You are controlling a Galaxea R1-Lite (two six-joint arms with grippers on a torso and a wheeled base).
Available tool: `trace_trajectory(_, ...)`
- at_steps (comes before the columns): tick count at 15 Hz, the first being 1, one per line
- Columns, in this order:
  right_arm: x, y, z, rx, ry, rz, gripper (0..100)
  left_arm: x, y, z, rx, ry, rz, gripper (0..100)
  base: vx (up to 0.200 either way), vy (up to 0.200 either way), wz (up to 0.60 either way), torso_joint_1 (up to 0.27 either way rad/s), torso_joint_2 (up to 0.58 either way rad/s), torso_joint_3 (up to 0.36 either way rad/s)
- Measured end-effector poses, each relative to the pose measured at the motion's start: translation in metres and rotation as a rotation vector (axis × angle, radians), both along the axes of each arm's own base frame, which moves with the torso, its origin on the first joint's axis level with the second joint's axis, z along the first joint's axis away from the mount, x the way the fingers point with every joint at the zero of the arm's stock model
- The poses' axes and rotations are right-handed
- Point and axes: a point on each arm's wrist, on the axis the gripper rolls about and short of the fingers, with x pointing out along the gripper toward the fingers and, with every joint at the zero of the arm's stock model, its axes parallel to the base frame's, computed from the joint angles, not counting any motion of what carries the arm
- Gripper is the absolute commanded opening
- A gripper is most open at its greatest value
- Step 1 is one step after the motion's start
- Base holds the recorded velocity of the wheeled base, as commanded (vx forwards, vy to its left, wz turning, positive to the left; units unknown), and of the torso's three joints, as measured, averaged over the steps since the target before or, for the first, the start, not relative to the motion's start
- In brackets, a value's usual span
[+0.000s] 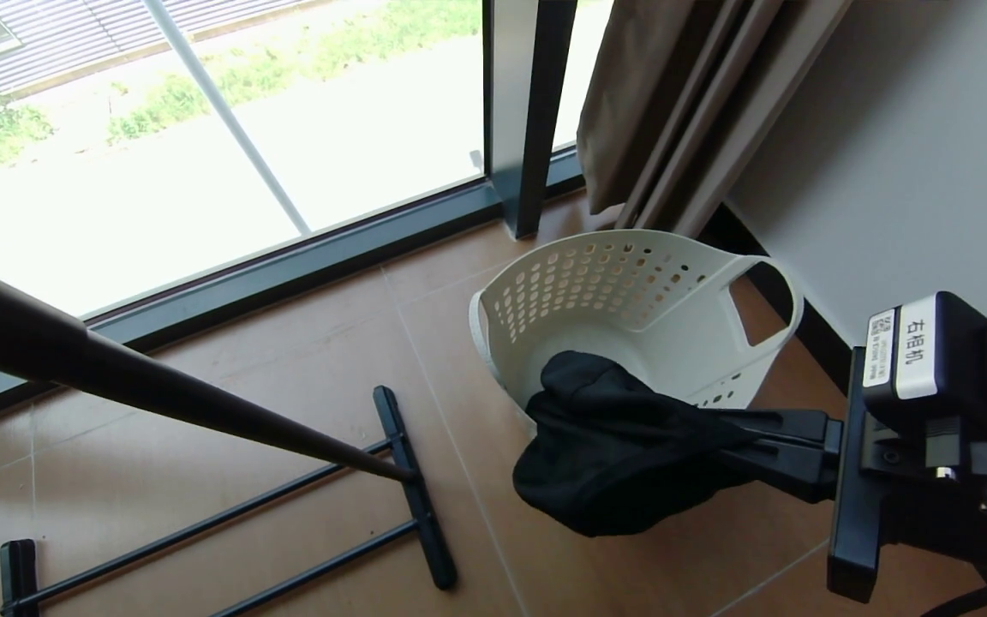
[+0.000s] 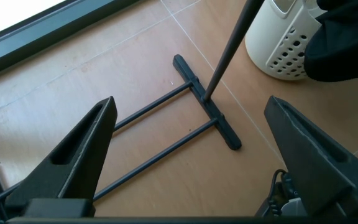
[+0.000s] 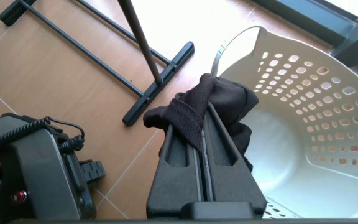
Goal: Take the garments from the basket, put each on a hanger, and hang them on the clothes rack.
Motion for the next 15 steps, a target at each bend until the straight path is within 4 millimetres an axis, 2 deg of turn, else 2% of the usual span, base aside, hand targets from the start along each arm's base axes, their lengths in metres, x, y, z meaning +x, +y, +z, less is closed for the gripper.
trace_trajectory(3,0.002,-0.003,0.005,0.031,0.005,-0.025,0,0.000,0.000,0.000,0.000,0.000,-0.001,100,0.000,0.000,0.00,0.002,0.00,0.193)
trace_trajectory(9,0.013,0.005,0.001,0.056,0.018,-0.046,0,0.000,0.000,0.000,-0.002,0.001,-0.001,100,0.000,0.000,0.00,-0.002,0.00,0.199)
trace_trajectory(15,0.018,0.004,0.002,0.086,0.048,-0.076,0,0.000,0.000,0.000,-0.005,0.001,0.002,100,0.000,0.000,0.00,0.003,-0.02,0.174)
